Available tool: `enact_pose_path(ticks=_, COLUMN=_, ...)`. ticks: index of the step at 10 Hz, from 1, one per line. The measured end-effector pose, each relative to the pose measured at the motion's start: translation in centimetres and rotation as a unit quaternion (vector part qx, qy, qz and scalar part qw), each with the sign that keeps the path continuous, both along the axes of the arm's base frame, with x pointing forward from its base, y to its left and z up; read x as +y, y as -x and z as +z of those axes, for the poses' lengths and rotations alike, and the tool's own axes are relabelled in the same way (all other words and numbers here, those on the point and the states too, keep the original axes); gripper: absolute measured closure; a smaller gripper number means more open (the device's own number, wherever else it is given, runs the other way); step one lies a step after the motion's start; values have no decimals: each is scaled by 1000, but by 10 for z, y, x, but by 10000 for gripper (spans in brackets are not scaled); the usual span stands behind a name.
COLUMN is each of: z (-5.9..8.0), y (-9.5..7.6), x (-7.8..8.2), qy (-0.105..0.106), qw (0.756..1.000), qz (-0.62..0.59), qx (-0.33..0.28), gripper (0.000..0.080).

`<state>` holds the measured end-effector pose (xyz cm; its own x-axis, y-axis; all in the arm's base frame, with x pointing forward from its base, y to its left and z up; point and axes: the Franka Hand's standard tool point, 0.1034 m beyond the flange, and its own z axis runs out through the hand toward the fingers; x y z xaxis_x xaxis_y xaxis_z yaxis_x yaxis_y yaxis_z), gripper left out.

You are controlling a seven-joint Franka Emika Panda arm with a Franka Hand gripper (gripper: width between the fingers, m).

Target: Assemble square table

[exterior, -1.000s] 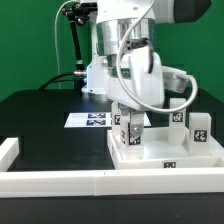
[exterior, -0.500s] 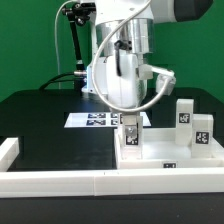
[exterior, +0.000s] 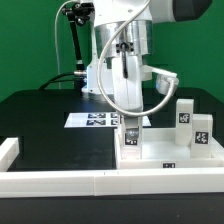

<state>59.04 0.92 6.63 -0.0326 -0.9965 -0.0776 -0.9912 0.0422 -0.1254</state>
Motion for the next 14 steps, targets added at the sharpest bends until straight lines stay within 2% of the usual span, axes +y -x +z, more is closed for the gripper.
enact_pose_path(ticks=3, z=-1, y=1, x=4, qy=17, qw=989, qz=147, qx=-6, gripper=150)
enact_pose_path(ticks=5, z=-1, y=1, x=5, qy=24, qw=979, qz=204, qx=-10, gripper=150)
enact_pose_path(ticks=8, z=-1, y=1, x=4, qy=40, qw=944, qz=327, qx=-20, gripper=150)
enact_pose_path(ticks=9, z=-1, y=1, x=4, qy=42, qw=939, qz=341, qx=-21, gripper=150)
enact_pose_path(ticks=13, z=-1, y=1, x=3, qy=64, qw=884, qz=463, qx=-31, gripper=150)
enact_pose_path(ticks=14, z=-2, y=1, x=2, qy=64, qw=883, qz=464, qx=-31, gripper=150)
